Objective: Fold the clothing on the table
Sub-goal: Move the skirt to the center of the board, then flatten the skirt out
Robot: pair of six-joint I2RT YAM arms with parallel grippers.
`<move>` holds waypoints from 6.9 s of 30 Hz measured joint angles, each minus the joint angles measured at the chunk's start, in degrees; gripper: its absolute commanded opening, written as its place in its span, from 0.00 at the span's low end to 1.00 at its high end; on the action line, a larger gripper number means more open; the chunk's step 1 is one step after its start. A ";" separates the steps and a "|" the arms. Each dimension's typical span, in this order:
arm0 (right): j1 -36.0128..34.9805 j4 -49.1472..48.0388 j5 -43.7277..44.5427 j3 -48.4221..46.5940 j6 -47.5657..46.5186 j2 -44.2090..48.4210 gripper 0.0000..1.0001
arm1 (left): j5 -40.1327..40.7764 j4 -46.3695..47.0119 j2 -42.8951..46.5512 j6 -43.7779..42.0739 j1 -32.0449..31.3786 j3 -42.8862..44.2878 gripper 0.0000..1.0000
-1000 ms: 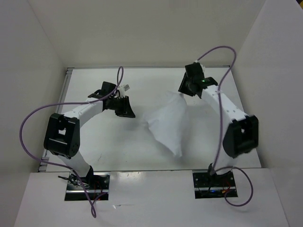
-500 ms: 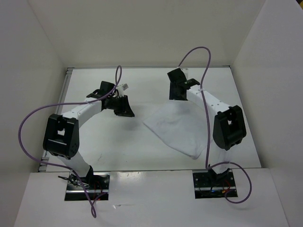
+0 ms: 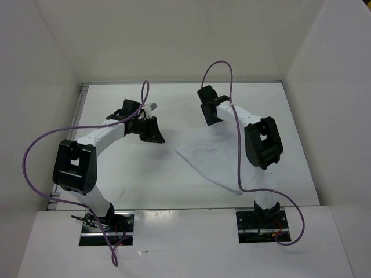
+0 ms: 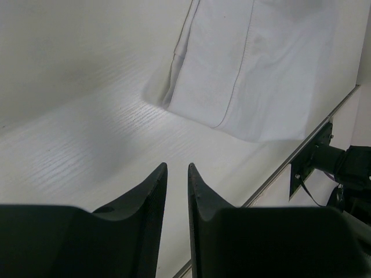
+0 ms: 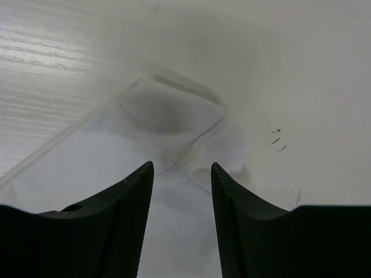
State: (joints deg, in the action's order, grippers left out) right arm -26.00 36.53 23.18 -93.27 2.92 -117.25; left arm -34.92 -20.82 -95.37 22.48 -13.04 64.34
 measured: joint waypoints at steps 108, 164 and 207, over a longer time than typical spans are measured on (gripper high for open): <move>2.14 12.39 11.78 -1.01 25.55 5.20 0.58 | -5.70 11.93 -1.81 7.98 5.60 -1.92 0.29; 13.07 -0.24 -17.86 -4.57 2.19 -6.86 0.15 | 0.61 14.32 -15.19 13.33 -0.76 3.30 0.32; 23.76 -0.87 -24.81 5.42 27.30 -2.43 0.00 | -4.15 12.20 -9.09 10.67 10.71 0.79 0.34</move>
State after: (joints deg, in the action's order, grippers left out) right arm -2.24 35.66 -1.63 -87.85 30.22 -119.68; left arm -39.07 -8.62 -104.47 33.15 -2.33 65.12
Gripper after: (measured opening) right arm 0.008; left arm 0.339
